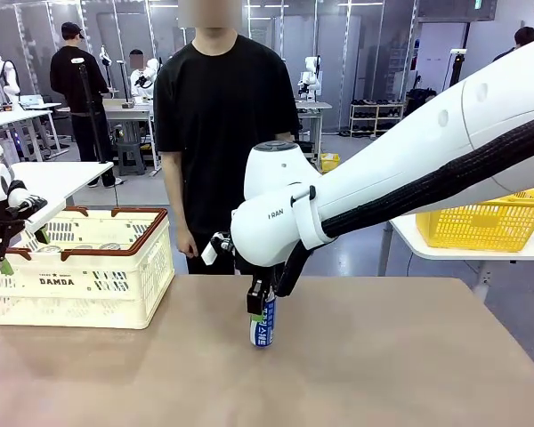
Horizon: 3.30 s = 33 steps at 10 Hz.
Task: Place the drinks into the Shopping basket.
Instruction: Pick up one drink and place it into the Shopping basket.
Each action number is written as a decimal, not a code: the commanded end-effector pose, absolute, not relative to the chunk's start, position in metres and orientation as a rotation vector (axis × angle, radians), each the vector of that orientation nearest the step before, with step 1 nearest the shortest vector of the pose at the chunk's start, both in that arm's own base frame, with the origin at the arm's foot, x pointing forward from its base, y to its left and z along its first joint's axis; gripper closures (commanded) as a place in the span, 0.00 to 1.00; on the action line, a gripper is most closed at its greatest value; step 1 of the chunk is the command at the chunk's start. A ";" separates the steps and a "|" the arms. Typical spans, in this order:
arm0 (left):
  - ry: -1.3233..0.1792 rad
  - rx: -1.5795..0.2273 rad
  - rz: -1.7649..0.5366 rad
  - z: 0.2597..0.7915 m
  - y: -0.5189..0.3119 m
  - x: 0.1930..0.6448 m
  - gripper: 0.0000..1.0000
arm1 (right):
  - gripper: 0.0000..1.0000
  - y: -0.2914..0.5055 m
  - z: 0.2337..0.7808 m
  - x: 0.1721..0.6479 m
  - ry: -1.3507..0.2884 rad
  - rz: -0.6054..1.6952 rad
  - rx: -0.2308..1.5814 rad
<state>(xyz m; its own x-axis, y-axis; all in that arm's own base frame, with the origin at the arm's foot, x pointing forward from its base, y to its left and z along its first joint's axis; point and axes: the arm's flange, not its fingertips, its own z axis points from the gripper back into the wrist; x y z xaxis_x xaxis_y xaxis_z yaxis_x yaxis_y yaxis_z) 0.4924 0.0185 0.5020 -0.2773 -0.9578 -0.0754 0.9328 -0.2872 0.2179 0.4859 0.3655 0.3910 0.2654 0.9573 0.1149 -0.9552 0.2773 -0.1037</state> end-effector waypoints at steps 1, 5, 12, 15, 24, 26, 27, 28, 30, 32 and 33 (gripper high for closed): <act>-0.165 0.222 -1.835 0.504 0.018 0.491 0.00 | 0.92 0.368 0.392 0.492 -0.160 1.335 0.016; -0.165 0.222 -1.835 0.504 0.018 0.491 0.00 | 0.92 0.369 0.385 0.495 -0.138 1.348 0.026; -0.165 0.222 -1.835 0.504 0.018 0.491 0.00 | 0.15 0.367 0.383 0.496 -0.123 1.362 0.032; -0.165 0.222 -1.835 0.504 0.018 0.491 0.00 | 0.00 0.364 0.388 0.496 -0.119 1.362 0.029; -0.165 0.222 -1.835 0.504 0.018 0.491 0.00 | 0.00 0.278 0.439 0.488 -0.076 1.243 -0.073; -0.165 0.222 -1.835 0.504 0.018 0.491 0.00 | 0.00 0.227 0.453 0.474 -0.117 1.155 -0.030; -0.165 0.222 -1.835 0.504 0.018 0.491 0.00 | 0.00 0.202 0.456 0.467 -0.134 1.102 -0.006; -0.165 0.222 -1.835 0.504 0.018 0.491 0.00 | 0.00 0.176 0.458 0.456 -0.162 1.037 0.032; -0.165 0.222 -1.835 0.504 0.018 0.491 0.00 | 0.00 0.131 0.456 0.441 -0.212 0.908 0.092; -0.165 0.222 -1.835 0.504 0.018 0.491 0.00 | 0.00 0.092 0.448 0.429 -0.259 0.758 0.127; -0.165 0.222 -1.835 0.504 0.018 0.491 0.00 | 0.00 0.079 0.444 0.423 -0.264 0.669 0.131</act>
